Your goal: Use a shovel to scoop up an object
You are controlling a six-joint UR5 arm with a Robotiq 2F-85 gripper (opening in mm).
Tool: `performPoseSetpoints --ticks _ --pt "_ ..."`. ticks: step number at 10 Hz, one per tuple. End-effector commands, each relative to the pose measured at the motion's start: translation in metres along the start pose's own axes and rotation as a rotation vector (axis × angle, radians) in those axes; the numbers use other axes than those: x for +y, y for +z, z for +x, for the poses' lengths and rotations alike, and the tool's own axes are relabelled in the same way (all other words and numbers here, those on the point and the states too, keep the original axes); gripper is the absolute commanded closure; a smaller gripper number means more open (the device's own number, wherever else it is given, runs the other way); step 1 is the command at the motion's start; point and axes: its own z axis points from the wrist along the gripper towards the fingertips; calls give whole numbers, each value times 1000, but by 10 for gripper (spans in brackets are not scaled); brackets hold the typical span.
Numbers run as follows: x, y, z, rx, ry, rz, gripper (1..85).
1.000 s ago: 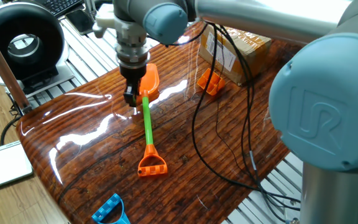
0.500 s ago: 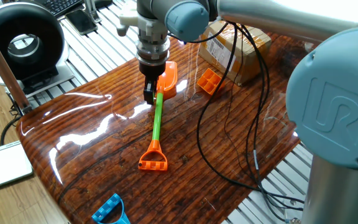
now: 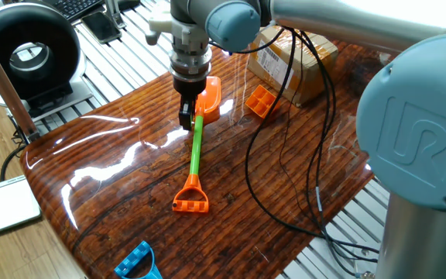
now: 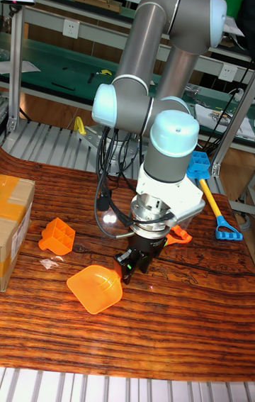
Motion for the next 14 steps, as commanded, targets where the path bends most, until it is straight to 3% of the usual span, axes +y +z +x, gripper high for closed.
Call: performPoseSetpoints --ticks 1,13,14 --pt "0 -1 -2 -9 16 -5 353" --pt "3 -20 -5 56 53 8 360" --pt "-1 -25 -1 72 50 28 360"
